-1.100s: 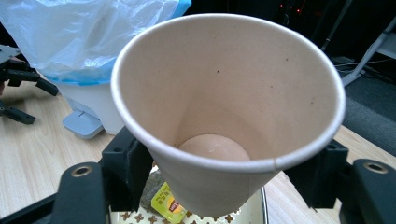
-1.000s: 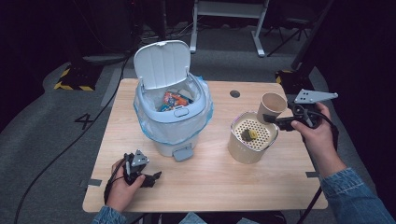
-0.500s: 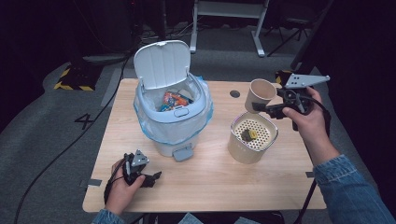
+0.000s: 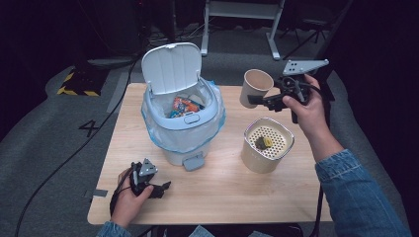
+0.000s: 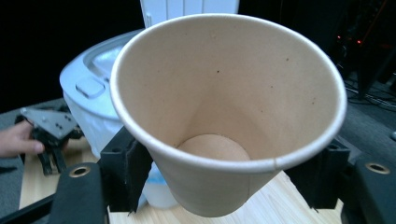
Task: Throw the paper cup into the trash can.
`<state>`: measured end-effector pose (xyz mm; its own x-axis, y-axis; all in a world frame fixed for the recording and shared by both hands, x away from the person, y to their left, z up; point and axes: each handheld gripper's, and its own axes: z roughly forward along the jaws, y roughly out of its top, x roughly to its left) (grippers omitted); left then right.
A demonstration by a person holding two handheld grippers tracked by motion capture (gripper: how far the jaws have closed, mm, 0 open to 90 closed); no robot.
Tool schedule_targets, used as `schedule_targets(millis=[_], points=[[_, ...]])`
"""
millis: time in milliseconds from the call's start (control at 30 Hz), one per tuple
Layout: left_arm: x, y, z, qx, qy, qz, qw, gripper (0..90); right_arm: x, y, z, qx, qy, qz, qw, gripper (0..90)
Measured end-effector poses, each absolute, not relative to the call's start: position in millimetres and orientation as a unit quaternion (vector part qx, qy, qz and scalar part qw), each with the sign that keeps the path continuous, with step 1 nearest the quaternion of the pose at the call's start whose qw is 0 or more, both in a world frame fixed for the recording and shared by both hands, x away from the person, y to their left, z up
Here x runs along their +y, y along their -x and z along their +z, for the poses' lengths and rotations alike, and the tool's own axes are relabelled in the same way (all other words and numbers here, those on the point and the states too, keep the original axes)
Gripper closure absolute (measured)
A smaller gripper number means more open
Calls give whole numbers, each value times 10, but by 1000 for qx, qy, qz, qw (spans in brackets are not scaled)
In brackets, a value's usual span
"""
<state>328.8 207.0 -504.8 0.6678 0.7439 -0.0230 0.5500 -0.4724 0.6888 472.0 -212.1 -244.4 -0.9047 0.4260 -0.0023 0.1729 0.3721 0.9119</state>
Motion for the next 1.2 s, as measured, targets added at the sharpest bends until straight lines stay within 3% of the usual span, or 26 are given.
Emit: schedule_targets(millis=[667,1200], points=[[2068,-3287,-5050,383,-845,142,345,138,-1297,-4904,-2469,795,-159,574,115,292],[2075,-3290,-5049,380,-847,140,345,138,-903,-4963,-2597,826,-152,533,105,291]])
